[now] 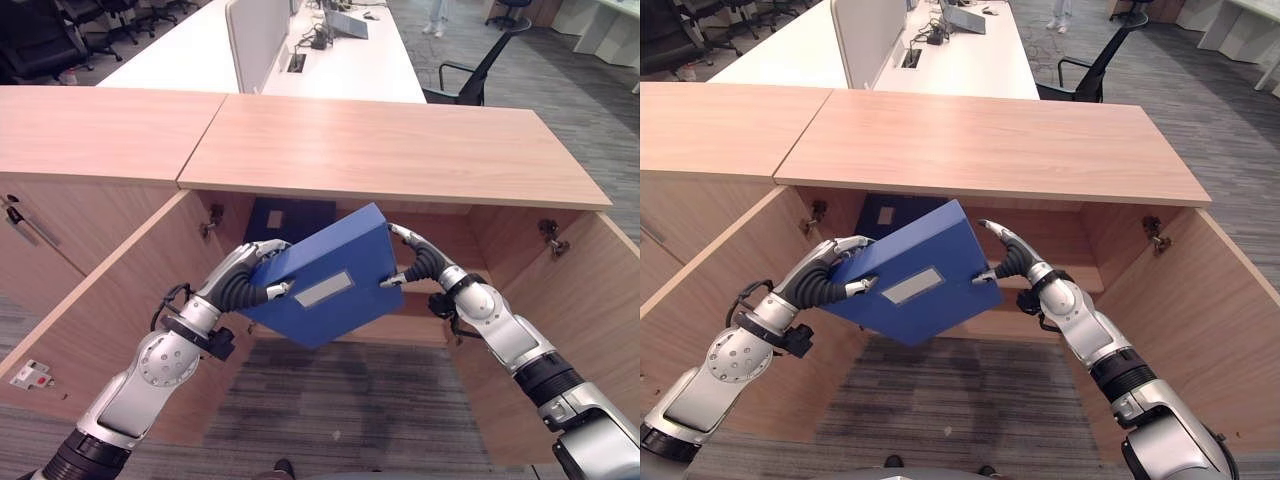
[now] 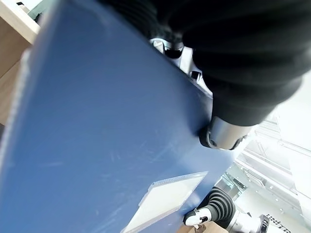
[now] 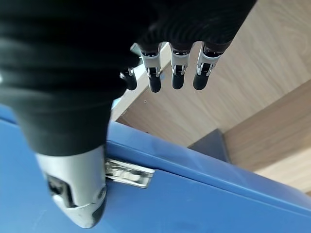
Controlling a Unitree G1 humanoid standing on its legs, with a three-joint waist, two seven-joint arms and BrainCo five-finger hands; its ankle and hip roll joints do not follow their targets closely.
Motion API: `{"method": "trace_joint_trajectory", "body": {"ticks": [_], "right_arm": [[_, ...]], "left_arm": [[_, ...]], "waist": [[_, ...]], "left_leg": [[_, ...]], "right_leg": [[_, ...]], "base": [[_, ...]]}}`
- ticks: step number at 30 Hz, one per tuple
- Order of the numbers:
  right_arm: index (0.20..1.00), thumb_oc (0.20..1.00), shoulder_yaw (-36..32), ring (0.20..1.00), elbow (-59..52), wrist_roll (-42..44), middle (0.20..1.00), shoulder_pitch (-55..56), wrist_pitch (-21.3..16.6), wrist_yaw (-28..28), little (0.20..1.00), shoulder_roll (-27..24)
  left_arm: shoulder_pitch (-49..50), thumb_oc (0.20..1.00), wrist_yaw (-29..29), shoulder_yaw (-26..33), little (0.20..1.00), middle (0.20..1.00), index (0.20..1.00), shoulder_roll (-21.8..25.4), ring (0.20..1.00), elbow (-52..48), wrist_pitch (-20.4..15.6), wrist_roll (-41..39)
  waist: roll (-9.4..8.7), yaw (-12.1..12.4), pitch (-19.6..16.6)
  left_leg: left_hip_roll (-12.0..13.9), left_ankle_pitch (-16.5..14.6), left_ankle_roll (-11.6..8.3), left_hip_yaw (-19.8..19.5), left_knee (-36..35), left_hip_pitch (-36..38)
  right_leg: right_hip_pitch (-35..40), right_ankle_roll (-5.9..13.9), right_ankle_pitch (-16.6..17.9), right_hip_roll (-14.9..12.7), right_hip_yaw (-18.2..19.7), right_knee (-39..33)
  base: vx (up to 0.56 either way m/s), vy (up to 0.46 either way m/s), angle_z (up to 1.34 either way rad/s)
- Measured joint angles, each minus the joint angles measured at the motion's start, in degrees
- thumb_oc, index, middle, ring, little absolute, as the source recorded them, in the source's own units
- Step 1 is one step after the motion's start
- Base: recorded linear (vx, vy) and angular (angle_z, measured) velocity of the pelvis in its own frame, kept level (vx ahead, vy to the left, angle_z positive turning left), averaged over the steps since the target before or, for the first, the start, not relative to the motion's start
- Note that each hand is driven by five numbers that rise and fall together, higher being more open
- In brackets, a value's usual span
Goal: Put the empty folder in the office cabinet
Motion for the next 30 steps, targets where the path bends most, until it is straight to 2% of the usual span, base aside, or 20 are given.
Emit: {"method": "trace_joint_trajectory", "body": {"ticks": [7, 12, 13, 14, 16, 19, 20, 27, 30], "right_arm": [[1.000, 1.000, 2.3, 1.000, -0.2, 0.5, 1.000, -0.5, -0.5, 1.1, 1.000, 0.0], [1.000, 1.000, 4.3, 1.000, -0.4, 5.4, 1.000, -1.1, -0.4, 3.4, 1.000, 0.0], [0.959, 0.959, 4.3, 0.959, -0.4, 6.8, 0.959, -1.1, -0.4, 3.5, 0.959, 0.0], [0.649, 0.649, 4.5, 0.649, -0.1, 8.9, 0.649, -1.1, -0.4, 4.6, 0.649, 0.0], [0.526, 0.526, 4.9, 0.526, 0.1, 12.0, 0.526, -1.1, 0.2, 6.0, 0.526, 0.1], [0.398, 0.398, 5.3, 0.398, 1.2, 16.8, 0.398, -1.1, 1.0, 8.1, 0.398, 0.3], [0.200, 0.200, 5.7, 0.200, 1.4, 19.6, 0.200, -1.2, 1.9, 9.3, 0.200, 0.3], [0.200, 0.200, 5.9, 0.200, 3.0, 26.5, 0.200, -0.6, 2.3, 12.0, 0.200, 0.6], [0.200, 0.200, 5.5, 0.200, 5.6, 30.8, 0.200, 3.3, 2.8, 12.4, 0.200, 4.0]], "left_arm": [[-1.0, 0.200, -0.4, -1.3, 0.200, 0.200, 0.200, -0.1, 0.200, 0.0, 0.1, -0.1], [-3.0, 0.200, -0.5, -1.9, 0.200, 0.200, 0.200, -0.2, 0.200, 0.2, 0.3, 0.0], [-3.1, 0.200, -0.5, -1.9, 0.200, 0.200, 0.200, -0.3, 0.200, 0.2, 0.4, 0.1], [-3.2, 0.200, -0.8, -1.9, 0.200, 0.200, 0.200, -0.2, 0.200, 0.2, 0.4, 0.0], [-3.3, 0.200, -1.1, -1.8, 0.200, 0.200, 0.200, -0.3, 0.200, 0.2, 0.5, 0.0], [-4.4, 0.200, -2.4, -1.8, 0.200, 0.200, 0.200, -0.5, 0.200, 0.2, 1.2, -0.1], [-5.1, 0.200, -3.3, -1.8, 0.200, 0.200, 0.200, -0.1, 0.200, 0.2, 1.4, -0.1], [-7.3, 0.200, -4.2, -3.1, 0.200, 0.200, 0.200, -0.2, 0.200, 1.3, 2.9, -1.3], [-7.2, 0.200, -5.5, -3.7, 0.200, 0.200, 0.200, -0.5, 0.200, 3.7, 3.3, -1.3]], "waist": [[0.28, 0.0, 0.2], [0.28, 0.1, 0.3], [0.26, 0.1, 0.3], [0.25, 0.1, 0.3], [0.22, 0.2, 0.3], [0.01, 0.2, 0.4], [-0.15, 0.3, 0.4], [-1.03, 0.5, 0.0], [-1.44, 0.6, -0.3]], "left_leg": [[0.0, 0.0, 0.00, 0.0, 0.0, 0.1], [0.0, 0.0, 0.00, 0.0, 0.0, 0.1], [0.0, 0.0, 0.00, 0.0, 0.0, 0.1], [0.0, 0.0, 0.00, 0.0, 0.0, 0.1], [0.0, 0.0, 0.00, 0.0, 0.0, 0.1], [0.0, 0.0, -0.02, 0.0, 0.0, 0.2], [0.0, 0.0, -0.05, 0.0, 0.0, 0.2], [0.0, 0.0, -0.06, 0.0, 0.0, 0.2], [0.0, 0.0, -0.06, -0.1, 0.0, 0.2]], "right_leg": [[0.1, 0.00, 0.0, 0.0, 0.0, 0.0], [0.1, 0.00, 0.0, 0.0, 0.0, 0.0], [0.1, 0.00, 0.0, 0.0, 0.0, 0.0], [0.1, 0.00, 0.0, 0.0, 0.0, 0.0], [0.1, 0.00, 0.0, 0.0, 0.0, 0.0], [0.2, -0.01, 0.0, 0.0, 0.0, 0.0], [0.2, -0.01, 0.0, 0.0, 0.0, 0.0], [0.2, -0.01, 0.0, 0.0, -0.1, 0.0], [0.3, -0.03, 0.0, 0.0, -0.1, 0.0]], "base": [[0.00, 0.000, 0.00], [0.00, 0.000, 0.00], [0.00, 0.000, 0.00], [0.00, 0.000, 0.00], [0.00, 0.000, 0.00], [0.00, 0.000, 0.00], [0.00, 0.000, 0.00], [0.00, 0.000, 0.00], [0.00, 0.000, 0.00]]}}
